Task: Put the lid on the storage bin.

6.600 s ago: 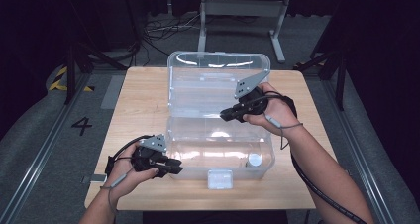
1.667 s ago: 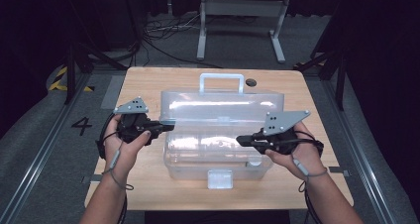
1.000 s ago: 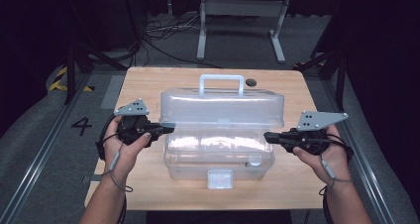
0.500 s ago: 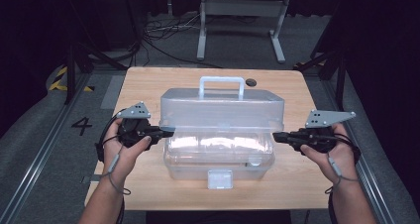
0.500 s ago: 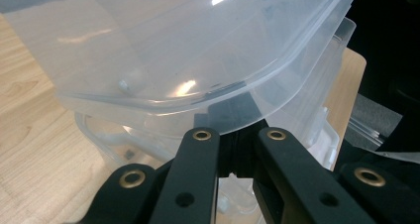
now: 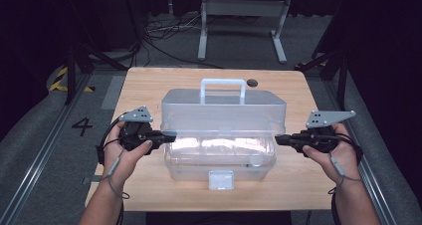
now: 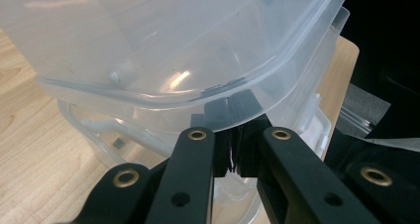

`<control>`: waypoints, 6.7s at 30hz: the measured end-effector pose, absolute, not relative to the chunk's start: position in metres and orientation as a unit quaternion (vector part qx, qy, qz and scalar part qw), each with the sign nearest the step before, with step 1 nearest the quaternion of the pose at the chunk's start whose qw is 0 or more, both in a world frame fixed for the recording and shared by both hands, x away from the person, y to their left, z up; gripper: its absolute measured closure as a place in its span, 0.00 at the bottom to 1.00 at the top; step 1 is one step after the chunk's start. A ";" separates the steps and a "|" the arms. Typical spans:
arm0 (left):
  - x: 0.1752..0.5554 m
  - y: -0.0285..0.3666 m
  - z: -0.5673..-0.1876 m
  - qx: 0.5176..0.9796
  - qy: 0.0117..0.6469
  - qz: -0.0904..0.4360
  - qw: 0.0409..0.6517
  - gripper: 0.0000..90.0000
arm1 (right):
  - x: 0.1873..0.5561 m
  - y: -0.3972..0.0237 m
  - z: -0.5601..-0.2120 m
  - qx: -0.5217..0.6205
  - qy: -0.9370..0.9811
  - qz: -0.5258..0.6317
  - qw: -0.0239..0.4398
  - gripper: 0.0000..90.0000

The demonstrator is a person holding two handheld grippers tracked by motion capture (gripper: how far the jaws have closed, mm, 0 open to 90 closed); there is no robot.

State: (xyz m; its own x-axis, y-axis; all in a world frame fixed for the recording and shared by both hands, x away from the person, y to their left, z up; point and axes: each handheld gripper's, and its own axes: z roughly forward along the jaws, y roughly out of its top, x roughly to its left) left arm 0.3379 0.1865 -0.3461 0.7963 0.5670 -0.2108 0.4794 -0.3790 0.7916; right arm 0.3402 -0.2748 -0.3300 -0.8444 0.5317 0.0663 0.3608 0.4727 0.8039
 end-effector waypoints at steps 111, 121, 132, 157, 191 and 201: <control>0.348 0.245 -0.368 0.819 0.406 0.060 0.400 0.96 | 0.340 -0.268 -0.362 0.264 0.922 0.282 0.023 1.00; 0.349 0.244 -0.369 0.819 0.407 0.056 0.400 0.96 | 0.341 -0.266 -0.366 0.262 0.926 0.271 0.015 1.00; 0.349 0.244 -0.369 0.821 0.405 0.058 0.398 0.96 | 0.341 -0.265 -0.370 0.258 0.930 0.261 0.005 1.00; 0.349 0.247 -0.372 0.817 0.411 0.062 0.399 0.89 | 0.343 -0.278 -0.365 0.261 0.926 0.274 -0.003 0.99; 0.323 0.266 -0.382 0.798 0.443 0.082 0.400 0.81 | 0.367 -0.311 -0.324 0.304 0.815 0.479 0.118 0.94; 0.324 0.269 -0.386 0.795 0.452 0.087 0.395 0.78 | 0.388 -0.326 -0.343 0.360 0.792 0.465 0.165 0.90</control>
State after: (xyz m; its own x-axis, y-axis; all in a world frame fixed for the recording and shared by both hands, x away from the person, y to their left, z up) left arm 0.3242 0.2694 -0.3861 0.5768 0.7870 -0.2188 0.6504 -0.2805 0.7059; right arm 0.3884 -0.3261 -0.3425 -0.6863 0.7236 0.0729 0.4157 0.3080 0.8558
